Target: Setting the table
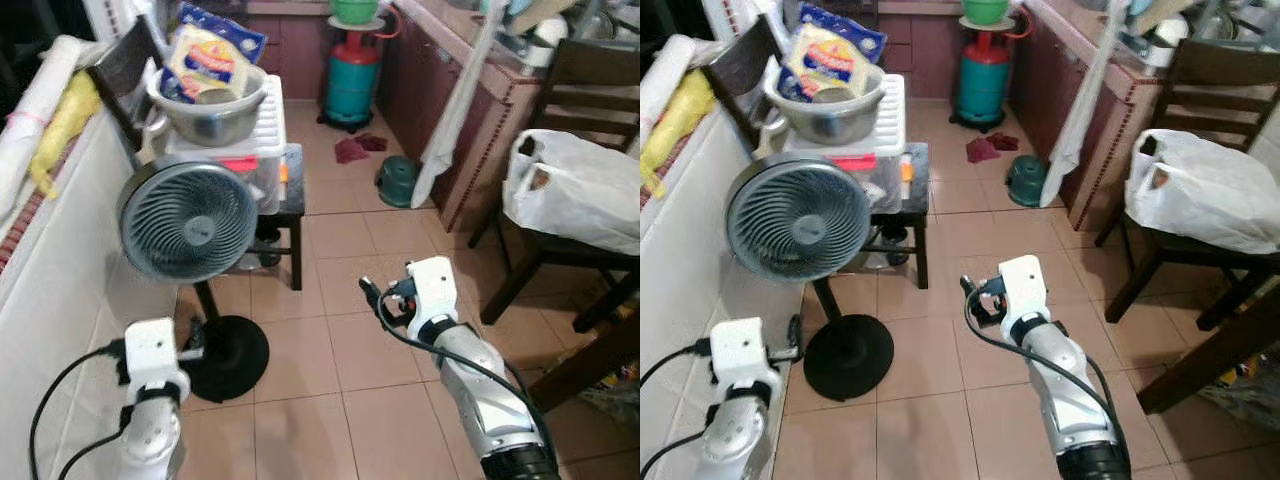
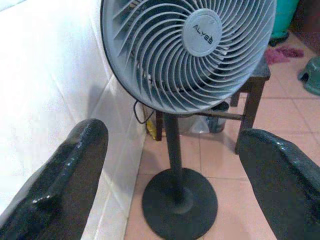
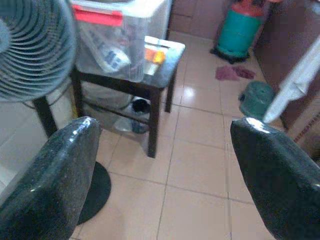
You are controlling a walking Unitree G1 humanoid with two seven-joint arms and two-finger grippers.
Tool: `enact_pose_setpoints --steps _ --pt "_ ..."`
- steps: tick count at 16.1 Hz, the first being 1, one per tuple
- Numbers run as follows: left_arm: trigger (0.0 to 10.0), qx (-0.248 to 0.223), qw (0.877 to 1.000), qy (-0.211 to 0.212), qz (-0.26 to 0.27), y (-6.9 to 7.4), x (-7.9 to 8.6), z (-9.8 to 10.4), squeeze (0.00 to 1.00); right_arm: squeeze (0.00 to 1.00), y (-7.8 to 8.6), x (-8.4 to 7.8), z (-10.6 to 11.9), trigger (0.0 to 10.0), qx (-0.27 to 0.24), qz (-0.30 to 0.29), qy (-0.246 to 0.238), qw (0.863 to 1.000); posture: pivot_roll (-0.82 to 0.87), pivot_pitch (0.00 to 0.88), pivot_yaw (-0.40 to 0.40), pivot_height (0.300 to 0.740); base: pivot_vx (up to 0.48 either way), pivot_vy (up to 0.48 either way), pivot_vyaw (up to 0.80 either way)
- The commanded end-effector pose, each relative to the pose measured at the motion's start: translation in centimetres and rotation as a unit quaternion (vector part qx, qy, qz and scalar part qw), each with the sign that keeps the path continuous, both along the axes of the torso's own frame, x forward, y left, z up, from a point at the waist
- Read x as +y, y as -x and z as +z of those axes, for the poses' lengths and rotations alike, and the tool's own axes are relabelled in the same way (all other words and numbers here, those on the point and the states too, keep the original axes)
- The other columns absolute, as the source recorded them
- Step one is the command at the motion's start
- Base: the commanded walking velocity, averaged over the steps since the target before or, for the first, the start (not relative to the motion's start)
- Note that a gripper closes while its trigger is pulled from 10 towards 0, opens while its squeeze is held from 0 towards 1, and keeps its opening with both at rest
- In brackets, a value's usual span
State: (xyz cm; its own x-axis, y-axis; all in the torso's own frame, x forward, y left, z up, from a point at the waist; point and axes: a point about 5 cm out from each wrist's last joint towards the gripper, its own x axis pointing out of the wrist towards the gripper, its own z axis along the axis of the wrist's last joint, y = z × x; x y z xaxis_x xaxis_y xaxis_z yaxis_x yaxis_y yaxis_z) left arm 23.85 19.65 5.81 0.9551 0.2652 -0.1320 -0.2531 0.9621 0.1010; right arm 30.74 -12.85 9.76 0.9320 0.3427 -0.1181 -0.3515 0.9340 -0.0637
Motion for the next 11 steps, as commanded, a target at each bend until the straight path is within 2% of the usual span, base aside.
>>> enact_pose_setpoints --steps 1,2,4,11 --pt "10.0 -0.006 1.0 -0.011 -0.01 -0.2 -0.3 0.4 0.0 0.0 0.2 -0.5 -0.5 10.0 0.009 -0.012 -0.001 1.0 -0.17 0.041 -0.005 0.74 0.0 0.0 -0.77" --pt "10.0 -0.008 1.0 -0.016 -0.021 -0.4 -0.5 0.5 0.0 0.0 0.4 -0.5 -0.6 10.0 0.008 -0.015 -0.003 1.0 -0.17 0.046 0.005 0.74 0.0 0.0 -0.64" --pt "10.0 -0.001 0.999 -0.016 -0.038 -0.6 -0.9 0.5 0.0 0.0 0.7 -0.4 -1.0 10.0 0.011 -0.026 -0.003 1.0 -0.18 0.056 0.027 0.74 0.0 0.0 0.0" --pt "10.0 0.005 0.998 -0.009 -0.054 -1.2 -1.1 0.6 0.0 0.0 1.2 -0.7 -1.5 10.0 0.018 -0.047 -0.011 0.999 -0.19 0.075 0.067 0.74 0.0 0.0 -0.77"
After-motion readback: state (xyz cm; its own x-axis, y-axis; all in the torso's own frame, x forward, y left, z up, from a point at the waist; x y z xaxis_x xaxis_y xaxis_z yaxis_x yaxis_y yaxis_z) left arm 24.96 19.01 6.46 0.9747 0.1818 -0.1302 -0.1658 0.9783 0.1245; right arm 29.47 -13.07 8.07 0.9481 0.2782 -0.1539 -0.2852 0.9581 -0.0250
